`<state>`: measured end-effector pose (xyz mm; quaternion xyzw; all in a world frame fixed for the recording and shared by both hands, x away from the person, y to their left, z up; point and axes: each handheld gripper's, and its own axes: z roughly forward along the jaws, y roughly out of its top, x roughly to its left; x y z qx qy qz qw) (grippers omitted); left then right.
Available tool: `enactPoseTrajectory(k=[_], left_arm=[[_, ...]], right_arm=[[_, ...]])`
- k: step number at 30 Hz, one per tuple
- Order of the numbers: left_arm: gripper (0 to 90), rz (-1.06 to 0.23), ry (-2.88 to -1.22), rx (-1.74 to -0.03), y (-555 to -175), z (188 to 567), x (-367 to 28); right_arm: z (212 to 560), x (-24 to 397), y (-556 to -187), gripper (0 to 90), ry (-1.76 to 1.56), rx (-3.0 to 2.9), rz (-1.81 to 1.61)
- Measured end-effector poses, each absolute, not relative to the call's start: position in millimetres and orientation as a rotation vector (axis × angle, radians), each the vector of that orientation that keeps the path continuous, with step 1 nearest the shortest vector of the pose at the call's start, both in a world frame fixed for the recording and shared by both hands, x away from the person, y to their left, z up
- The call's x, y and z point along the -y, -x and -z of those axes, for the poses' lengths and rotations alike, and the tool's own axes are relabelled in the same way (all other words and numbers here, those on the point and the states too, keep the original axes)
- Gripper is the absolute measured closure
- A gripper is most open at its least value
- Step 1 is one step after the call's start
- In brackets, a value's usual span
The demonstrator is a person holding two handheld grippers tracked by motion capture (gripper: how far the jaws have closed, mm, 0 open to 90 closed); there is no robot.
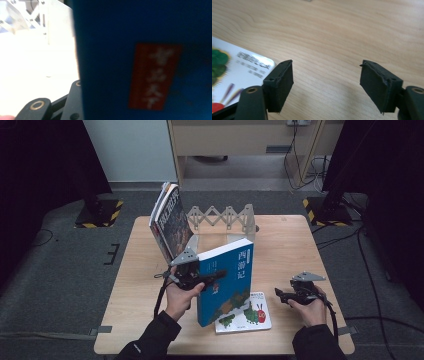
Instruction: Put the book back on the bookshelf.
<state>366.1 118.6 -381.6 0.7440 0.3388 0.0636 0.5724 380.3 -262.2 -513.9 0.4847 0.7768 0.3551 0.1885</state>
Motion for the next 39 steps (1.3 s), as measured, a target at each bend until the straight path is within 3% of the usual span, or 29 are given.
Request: enactPoseTrajectory(k=[21,39], left_arm=[[61.2,-0.424,-1.568,-0.917,-383.4,313.9,-179.0],[61.2,-0.596,-1.556,-1.010,-445.1,288.4,-141.2]], right_arm=[[538.9,260.0,-384.6,6.5,-1.384,-2.157,-0.912],[538.9,260.4,-385.3,4.4,-1.399,-2.159,-0.908]])
